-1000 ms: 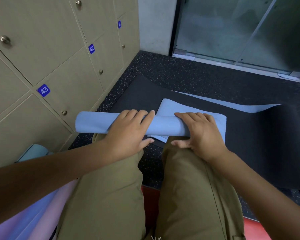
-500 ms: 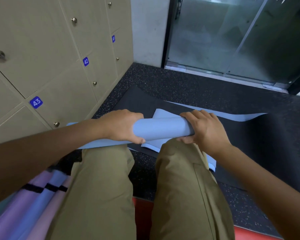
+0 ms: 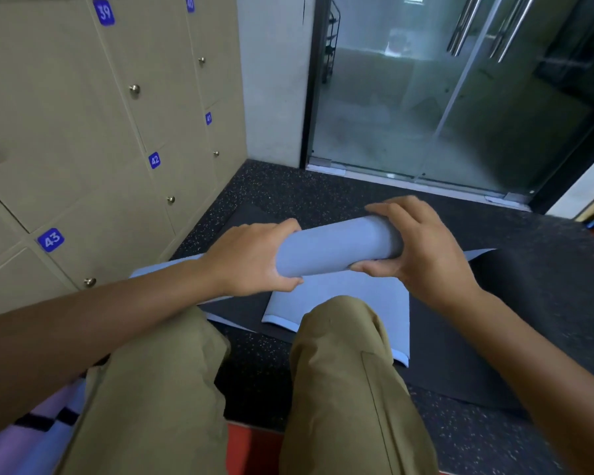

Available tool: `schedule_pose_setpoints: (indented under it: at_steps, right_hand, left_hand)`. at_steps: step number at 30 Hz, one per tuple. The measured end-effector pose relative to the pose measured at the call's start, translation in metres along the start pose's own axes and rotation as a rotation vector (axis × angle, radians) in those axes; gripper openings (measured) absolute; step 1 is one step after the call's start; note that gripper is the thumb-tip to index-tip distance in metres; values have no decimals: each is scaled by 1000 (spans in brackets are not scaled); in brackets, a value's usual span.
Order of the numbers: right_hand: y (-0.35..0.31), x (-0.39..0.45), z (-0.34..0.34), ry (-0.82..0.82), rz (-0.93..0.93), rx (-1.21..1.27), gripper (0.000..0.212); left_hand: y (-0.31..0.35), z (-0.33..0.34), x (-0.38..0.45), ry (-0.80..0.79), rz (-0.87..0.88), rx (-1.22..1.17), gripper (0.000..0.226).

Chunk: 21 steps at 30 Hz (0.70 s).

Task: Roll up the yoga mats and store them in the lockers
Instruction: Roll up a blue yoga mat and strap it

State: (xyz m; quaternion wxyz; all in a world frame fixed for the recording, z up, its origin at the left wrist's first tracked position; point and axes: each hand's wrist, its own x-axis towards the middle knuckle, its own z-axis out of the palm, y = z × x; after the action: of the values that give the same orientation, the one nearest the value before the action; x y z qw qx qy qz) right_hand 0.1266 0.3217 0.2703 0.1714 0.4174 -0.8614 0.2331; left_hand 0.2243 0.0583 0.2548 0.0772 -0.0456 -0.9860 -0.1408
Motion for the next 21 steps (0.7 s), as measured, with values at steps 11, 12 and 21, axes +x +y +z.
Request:
schedule_pose_setpoints:
  at_steps: [11,12,21]
  right_hand:
    - [-57,22,-46,165,-68,350,98]
    - [-68,22,-46,143,-102,344,97]
    - [-134,5,-44,100,-273,305,87]
  left_hand:
    - [39,-11,-30,50,-2,-678,65]
    - [44,-10,-35,76,-9,-725,71]
    - [66,4,-96,233,-147,-973,59]
